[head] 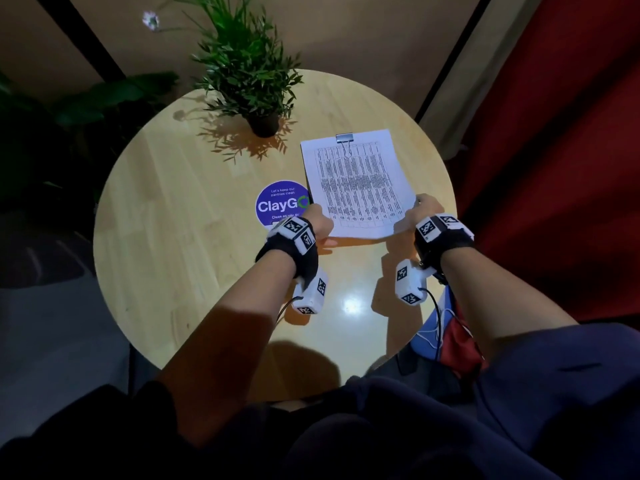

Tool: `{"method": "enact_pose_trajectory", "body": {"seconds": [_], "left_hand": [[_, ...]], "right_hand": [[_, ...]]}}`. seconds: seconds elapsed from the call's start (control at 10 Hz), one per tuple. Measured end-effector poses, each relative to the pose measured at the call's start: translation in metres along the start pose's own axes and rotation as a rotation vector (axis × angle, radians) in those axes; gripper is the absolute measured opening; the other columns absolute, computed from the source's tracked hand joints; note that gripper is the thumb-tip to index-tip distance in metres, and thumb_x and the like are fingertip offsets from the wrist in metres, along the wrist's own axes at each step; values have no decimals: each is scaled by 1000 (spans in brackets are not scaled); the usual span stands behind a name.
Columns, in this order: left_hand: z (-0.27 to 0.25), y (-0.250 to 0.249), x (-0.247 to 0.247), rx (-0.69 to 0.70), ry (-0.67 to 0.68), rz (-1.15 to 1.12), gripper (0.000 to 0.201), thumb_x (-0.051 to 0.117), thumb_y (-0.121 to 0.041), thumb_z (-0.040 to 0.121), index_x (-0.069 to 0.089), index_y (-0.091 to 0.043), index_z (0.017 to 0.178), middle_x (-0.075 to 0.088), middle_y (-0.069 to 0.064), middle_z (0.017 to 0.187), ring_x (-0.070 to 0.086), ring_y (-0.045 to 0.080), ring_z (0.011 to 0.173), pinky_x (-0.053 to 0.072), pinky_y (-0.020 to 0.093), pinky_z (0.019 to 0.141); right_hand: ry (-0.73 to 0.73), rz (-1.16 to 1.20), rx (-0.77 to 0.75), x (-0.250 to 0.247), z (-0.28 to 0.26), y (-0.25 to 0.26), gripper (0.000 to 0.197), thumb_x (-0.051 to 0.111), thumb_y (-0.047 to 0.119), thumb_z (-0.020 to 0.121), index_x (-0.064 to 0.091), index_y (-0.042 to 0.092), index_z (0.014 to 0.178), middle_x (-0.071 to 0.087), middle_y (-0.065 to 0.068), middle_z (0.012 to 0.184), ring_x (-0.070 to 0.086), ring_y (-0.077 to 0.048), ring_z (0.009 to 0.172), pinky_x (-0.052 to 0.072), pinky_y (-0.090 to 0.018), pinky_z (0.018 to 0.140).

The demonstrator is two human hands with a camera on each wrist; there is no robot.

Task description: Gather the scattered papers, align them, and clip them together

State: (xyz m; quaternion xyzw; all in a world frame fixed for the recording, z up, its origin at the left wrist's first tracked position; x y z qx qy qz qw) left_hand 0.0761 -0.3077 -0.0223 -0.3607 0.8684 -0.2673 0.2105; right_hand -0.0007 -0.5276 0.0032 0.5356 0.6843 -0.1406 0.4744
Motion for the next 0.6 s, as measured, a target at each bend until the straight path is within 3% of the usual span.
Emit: {"method": "enact_pose_trajectory", "body": {"seconds": [0.1,0.2,0.3,0.4,0.5,0.6], "left_hand": [[5,15,10,-55,41,-7,54,47,9,86,31,7,137,45,17,105,51,29,92,51,48,96],[19,20,11,-66,38,-59,52,51,5,85,36,8,135,46,15,105,49,27,94,48,45,100],[20,18,6,-73,-11,-42,56,57,-5,79,40,5,132,49,13,99,49,28,94,45,50,103],[12,13,6,-72,5,-45,49,51,-2,89,36,7,135,44,3,78,44,25,95,44,43,100],[-7,8,-10,-115,-29,-14,42,49,-5,95,34,2,133,37,2,82,39,23,98,41,30,99],[-17,-1,-30,-50,-80,10,32,45,-13,97,31,-10,126,47,7,94,42,22,87,38,31,83]], "right_hand": [[89,-47,30,13,-3,-9,8,50,6,93,57,4,89,56,-19,97,55,-33,87,36,-33,67],[100,-50,47,21,-5,-12,43,52,15,93,46,-2,132,44,-23,139,45,-36,126,38,-38,90],[86,-49,40,23,-10,-3,52,53,17,92,37,-2,137,37,-23,144,39,-36,132,35,-42,104],[88,-55,27,28,-11,1,54,54,16,92,35,-2,139,35,-24,145,37,-37,133,34,-43,105],[80,-81,24,28,-21,5,55,56,18,91,34,-1,138,35,-24,143,38,-39,131,35,-44,105],[-39,-108,-18,9,-28,25,49,52,18,92,35,3,135,31,-21,141,36,-38,128,36,-47,103]]}}
Point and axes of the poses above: each hand's wrist, its own z-axis towards the middle knuckle, its own x-axis out of the palm, y = z × x, the point moved 9 cm from there along z, towards the middle knuckle
